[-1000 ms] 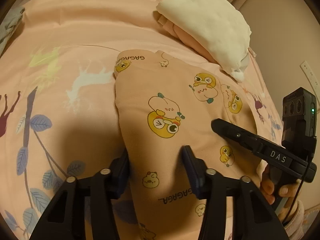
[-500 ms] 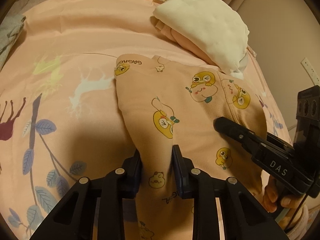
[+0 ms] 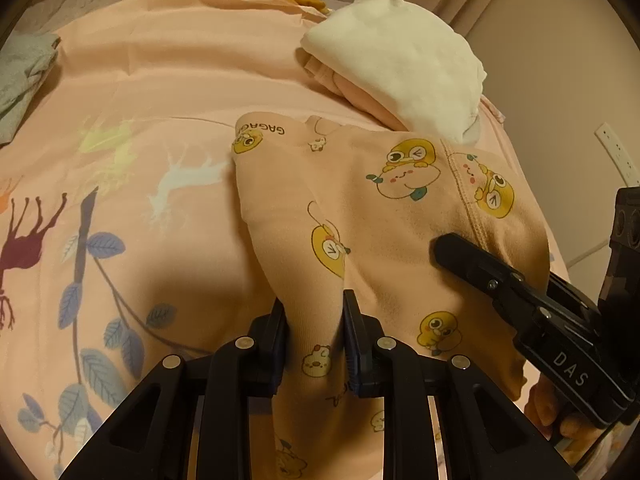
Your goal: Fold small clothes
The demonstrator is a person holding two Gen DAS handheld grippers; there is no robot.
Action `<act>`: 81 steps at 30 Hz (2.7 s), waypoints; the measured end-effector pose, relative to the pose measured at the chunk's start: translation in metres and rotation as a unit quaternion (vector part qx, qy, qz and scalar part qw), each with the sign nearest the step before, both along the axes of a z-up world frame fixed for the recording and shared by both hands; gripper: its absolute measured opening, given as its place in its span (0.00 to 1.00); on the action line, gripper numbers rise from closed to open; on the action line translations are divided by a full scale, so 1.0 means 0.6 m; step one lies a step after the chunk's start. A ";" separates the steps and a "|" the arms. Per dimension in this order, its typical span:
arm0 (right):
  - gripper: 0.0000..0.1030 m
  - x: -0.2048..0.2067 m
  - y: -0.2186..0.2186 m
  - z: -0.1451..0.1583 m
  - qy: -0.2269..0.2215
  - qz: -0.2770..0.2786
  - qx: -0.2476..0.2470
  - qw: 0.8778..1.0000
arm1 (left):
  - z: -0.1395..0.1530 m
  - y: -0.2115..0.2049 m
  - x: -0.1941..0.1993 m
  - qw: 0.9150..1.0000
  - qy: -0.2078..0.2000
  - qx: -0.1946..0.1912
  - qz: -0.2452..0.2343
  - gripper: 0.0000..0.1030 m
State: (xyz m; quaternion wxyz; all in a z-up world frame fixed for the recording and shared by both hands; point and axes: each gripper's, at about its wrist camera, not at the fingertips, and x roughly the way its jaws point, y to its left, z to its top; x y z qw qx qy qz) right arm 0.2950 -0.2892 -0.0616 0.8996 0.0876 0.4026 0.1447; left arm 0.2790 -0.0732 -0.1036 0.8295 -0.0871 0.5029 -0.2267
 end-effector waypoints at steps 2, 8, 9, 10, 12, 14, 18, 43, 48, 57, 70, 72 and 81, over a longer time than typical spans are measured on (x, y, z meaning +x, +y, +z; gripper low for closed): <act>0.17 -0.008 0.001 0.004 -0.001 0.000 0.002 1.000 | 0.005 0.003 -0.005 1.000 0.000 -0.002 0.000 0.22; 0.17 -0.036 0.000 0.019 -0.006 -0.001 0.009 1.000 | 0.016 0.010 -0.017 1.000 -0.003 -0.003 -0.005 0.22; 0.17 -0.040 0.000 0.022 -0.006 -0.001 0.010 1.000 | 0.017 0.010 -0.018 1.000 -0.004 -0.004 -0.005 0.22; 0.17 -0.045 0.000 0.025 -0.007 -0.001 0.011 1.000 | 0.018 0.010 -0.019 1.000 -0.005 -0.005 -0.005 0.22; 0.17 -0.053 0.002 0.030 -0.008 0.000 0.011 1.000 | 0.020 0.011 -0.020 1.000 -0.006 -0.006 -0.006 0.22; 0.17 -0.061 0.003 0.034 -0.008 0.002 0.012 1.000 | 0.020 0.012 -0.024 1.000 -0.006 -0.006 -0.006 0.22; 0.17 -0.081 0.011 0.040 -0.008 0.006 0.015 1.000 | 0.018 0.018 -0.030 1.000 -0.003 -0.008 -0.003 0.22; 0.17 -0.176 0.081 0.060 0.004 0.047 0.011 0.999 | 0.030 0.047 -0.080 1.000 0.003 -0.005 0.016 0.22; 0.17 -0.193 0.091 0.065 0.003 0.053 0.012 0.999 | 0.032 0.051 -0.086 1.000 0.005 -0.006 0.018 0.22; 0.17 -0.217 0.105 0.063 0.010 0.058 0.014 0.998 | 0.043 0.064 -0.107 1.000 0.007 -0.003 0.020 0.22; 0.18 -0.215 0.109 0.023 0.044 0.055 0.025 0.997 | 0.021 0.069 -0.103 0.999 0.033 0.010 0.022 0.22; 0.18 -0.212 0.107 0.012 0.054 0.053 0.027 0.997 | 0.015 0.068 -0.102 0.999 0.038 0.012 0.022 0.22; 0.18 -0.202 0.085 -0.016 0.079 0.038 0.042 0.995 | 0.000 0.071 -0.098 0.999 0.044 0.016 0.022 0.22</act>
